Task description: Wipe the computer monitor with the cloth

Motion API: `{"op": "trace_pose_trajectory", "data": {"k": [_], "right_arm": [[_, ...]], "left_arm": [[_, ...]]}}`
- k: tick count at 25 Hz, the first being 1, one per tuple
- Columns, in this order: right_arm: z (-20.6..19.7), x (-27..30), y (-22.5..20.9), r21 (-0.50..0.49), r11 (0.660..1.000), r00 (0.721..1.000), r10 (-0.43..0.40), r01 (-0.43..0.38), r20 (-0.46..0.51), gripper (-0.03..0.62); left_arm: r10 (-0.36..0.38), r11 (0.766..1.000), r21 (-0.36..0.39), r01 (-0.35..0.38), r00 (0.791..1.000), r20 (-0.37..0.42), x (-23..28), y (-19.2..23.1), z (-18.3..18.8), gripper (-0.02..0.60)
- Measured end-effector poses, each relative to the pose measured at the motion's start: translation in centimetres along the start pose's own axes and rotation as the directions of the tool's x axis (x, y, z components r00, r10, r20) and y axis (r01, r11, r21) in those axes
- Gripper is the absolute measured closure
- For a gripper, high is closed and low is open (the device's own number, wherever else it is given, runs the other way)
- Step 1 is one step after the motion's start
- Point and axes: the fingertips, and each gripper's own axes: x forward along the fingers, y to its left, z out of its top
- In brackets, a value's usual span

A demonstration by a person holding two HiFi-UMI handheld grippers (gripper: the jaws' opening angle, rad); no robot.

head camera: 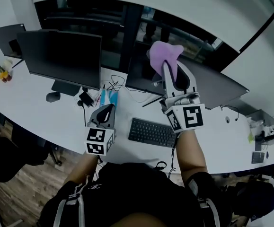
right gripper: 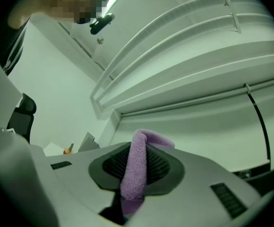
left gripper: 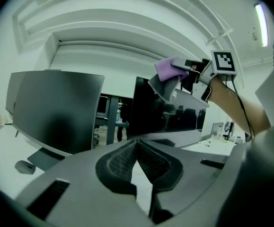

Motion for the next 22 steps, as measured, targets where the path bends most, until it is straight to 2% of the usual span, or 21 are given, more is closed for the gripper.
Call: {"op": "trace_pose_trajectory", "data": {"k": [4,9,17,22], "right_arm": [[1.1,3.2,1.5,-0.007,1.0,1.0,0.013,-0.013,0.011,0.51],[0.1,6.6,3.3,-0.015,0.999,0.999,0.028,-0.029,-0.037,0.51],[-1.5,10.0,4.2,-0.109,0.993,0.995,0.026,-0.037,-0.1,0.509],[-3.8,11.8,2.8,-0.207,0.978,0.973,-0.026,-0.022,-0.228,0.507]], "left_arm": [[0.025,0.999,-0.02,-0.025,1.0,-0.003,-1.4,2.8,-0.8,0.568],[0.052,0.998,-0.033,-0.052,0.999,0.001,-2.8,5.6,-1.2,0.568],[0.054,0.998,-0.038,-0.054,0.999,-0.005,-3.8,6.6,-1.7,0.568],[0.05,0.998,-0.029,-0.05,0.999,-0.011,-3.8,6.9,-1.7,0.568]]}}
